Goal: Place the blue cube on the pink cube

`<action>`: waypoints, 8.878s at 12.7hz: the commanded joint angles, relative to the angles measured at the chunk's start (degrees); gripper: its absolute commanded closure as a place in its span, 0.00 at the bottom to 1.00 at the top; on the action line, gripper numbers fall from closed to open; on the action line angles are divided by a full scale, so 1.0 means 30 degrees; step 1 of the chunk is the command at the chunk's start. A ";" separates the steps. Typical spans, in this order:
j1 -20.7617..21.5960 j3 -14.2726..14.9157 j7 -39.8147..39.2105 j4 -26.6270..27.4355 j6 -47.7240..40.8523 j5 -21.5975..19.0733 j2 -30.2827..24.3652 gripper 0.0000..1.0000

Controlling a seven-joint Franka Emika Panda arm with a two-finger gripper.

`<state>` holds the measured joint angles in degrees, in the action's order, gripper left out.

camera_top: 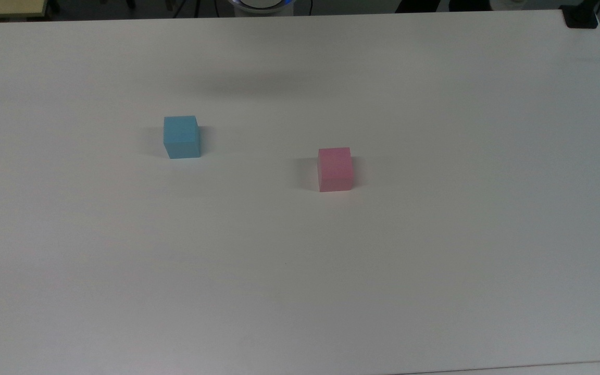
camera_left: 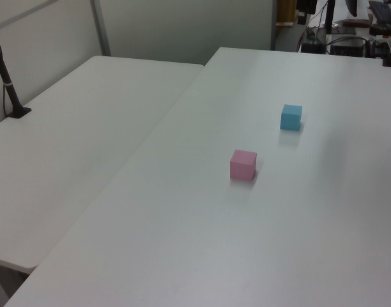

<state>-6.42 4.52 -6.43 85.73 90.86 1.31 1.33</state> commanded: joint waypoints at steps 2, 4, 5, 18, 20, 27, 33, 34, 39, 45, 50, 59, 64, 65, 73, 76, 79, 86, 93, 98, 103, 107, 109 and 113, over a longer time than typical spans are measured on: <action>0.0119 0.0194 -0.0348 0.0280 0.0563 -0.0347 -0.0179 0.00; 0.0119 0.0165 -0.0319 0.0280 0.0563 -0.0347 -0.0150 0.00; 0.0119 0.0193 -0.0319 0.0280 0.0563 -0.0347 -0.0150 0.00; 0.0119 0.0164 -0.0348 0.0280 0.0592 -0.0201 -0.0150 0.00; 0.0149 0.0164 -0.0348 0.0280 0.0621 -0.0171 -0.0121 0.00; 0.0207 0.0164 -0.0319 0.0309 0.1002 -0.0201 -0.0033 0.00; 0.0208 0.0106 -0.0289 0.0309 0.0797 -0.0201 -0.0150 0.00; 0.0236 0.0077 -0.0260 0.0309 0.0768 -0.0201 -0.0092 0.00; 0.0557 -0.0041 -0.0231 0.0367 0.0943 -0.0084 -0.0267 0.00; 0.0501 -0.0070 -0.0610 0.0514 0.0768 -0.0055 -0.0297 0.00; 0.0414 -0.0070 -0.0817 0.0952 0.0680 0.0005 -0.0267 0.00; -0.0350 -0.0069 -0.3775 0.8498 0.6817 -0.0993 -0.1641 0.00; -0.0203 -0.0158 -0.4010 1.0562 1.0430 -0.0583 -0.0329 0.00; -0.0203 -0.0158 -0.4242 1.0534 1.0610 -0.0176 0.0370 0.00; -0.0027 -0.0158 -0.3981 1.0475 1.2369 0.0239 0.2456 0.00; 0.0118 -0.0158 -0.3981 1.0504 1.2866 0.0297 0.2953 0.00; 0.0236 -0.0158 -0.3951 1.0504 1.2897 0.0792 0.3481 0.00; 0.0236 -0.0158 -0.2432 1.0299 1.2399 0.0825 0.3307 0.79; 0.0353 -0.0187 -0.2369 0.6560 0.7460 -0.0724 0.1990 0.83; 0.0763 -0.0158 -0.1231 0.2773 0.3231 -0.2192 0.1637 0.83; 0.3482 -0.0158 0.0846 0.2040 0.3638 -0.1871 0.2162 0.83; 0.6031 -0.0158 0.3631 0.1862 0.4893 -0.1725 0.3128 0.83; 0.6854 -0.0158 0.4918 0.1862 0.5948 -0.1490 0.3888 0.83; 0.8409 -0.0129 0.6857 0.1862 0.7564 -0.0729 0.5881 0.83</action>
<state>16.41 3.30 11.08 92.48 112.16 -2.60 15.87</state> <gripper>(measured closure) 0.454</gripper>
